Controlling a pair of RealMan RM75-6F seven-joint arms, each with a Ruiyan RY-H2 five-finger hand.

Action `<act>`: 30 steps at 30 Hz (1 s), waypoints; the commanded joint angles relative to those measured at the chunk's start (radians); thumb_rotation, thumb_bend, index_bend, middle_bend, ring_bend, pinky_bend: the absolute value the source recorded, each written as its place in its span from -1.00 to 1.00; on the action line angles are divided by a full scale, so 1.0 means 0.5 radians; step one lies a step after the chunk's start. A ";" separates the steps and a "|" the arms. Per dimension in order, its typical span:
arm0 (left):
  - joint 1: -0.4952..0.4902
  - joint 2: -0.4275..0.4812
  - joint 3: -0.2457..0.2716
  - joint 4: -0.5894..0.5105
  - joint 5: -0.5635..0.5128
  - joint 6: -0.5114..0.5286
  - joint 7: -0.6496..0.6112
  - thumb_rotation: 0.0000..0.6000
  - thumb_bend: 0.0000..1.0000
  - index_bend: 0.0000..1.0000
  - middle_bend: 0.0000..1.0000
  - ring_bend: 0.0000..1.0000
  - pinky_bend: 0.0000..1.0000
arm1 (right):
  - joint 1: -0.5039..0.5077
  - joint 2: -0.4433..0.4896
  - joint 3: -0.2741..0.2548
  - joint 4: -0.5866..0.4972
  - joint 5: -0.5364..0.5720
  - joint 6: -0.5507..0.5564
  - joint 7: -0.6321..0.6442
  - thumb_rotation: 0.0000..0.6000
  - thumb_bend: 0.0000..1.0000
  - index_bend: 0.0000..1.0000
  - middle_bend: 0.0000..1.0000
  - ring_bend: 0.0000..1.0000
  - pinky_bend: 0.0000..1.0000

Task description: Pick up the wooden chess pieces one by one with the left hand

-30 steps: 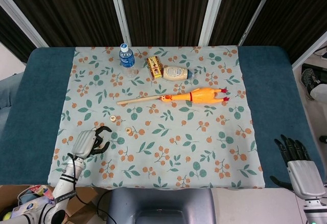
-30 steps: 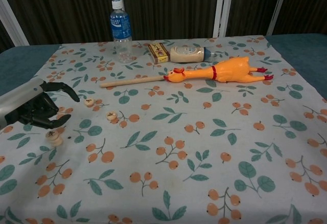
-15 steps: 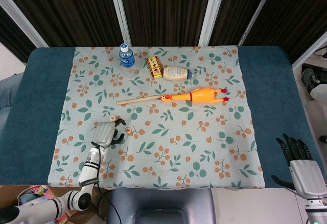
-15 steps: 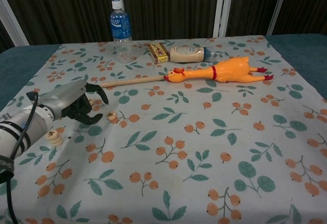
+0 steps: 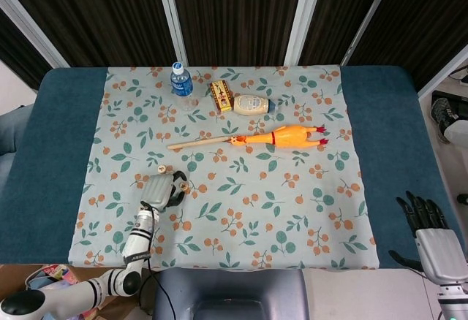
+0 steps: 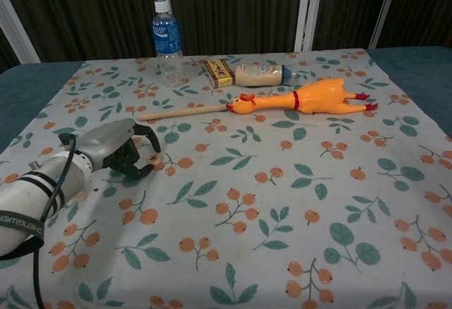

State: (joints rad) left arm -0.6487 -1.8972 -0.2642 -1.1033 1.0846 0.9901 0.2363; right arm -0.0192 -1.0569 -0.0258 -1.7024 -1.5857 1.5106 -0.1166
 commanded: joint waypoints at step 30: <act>0.126 0.340 0.095 -0.477 0.235 0.208 -0.147 1.00 -0.19 0.05 1.00 1.00 1.00 | -0.008 0.002 -0.006 -0.001 -0.013 0.008 -0.004 1.00 -0.73 -1.00 -1.00 -1.00 -1.00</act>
State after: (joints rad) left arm -0.6200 -1.8110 -0.2357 -1.2335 1.1568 1.0462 0.1807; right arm -0.0233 -1.0561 -0.0289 -1.7029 -1.5924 1.5144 -0.1183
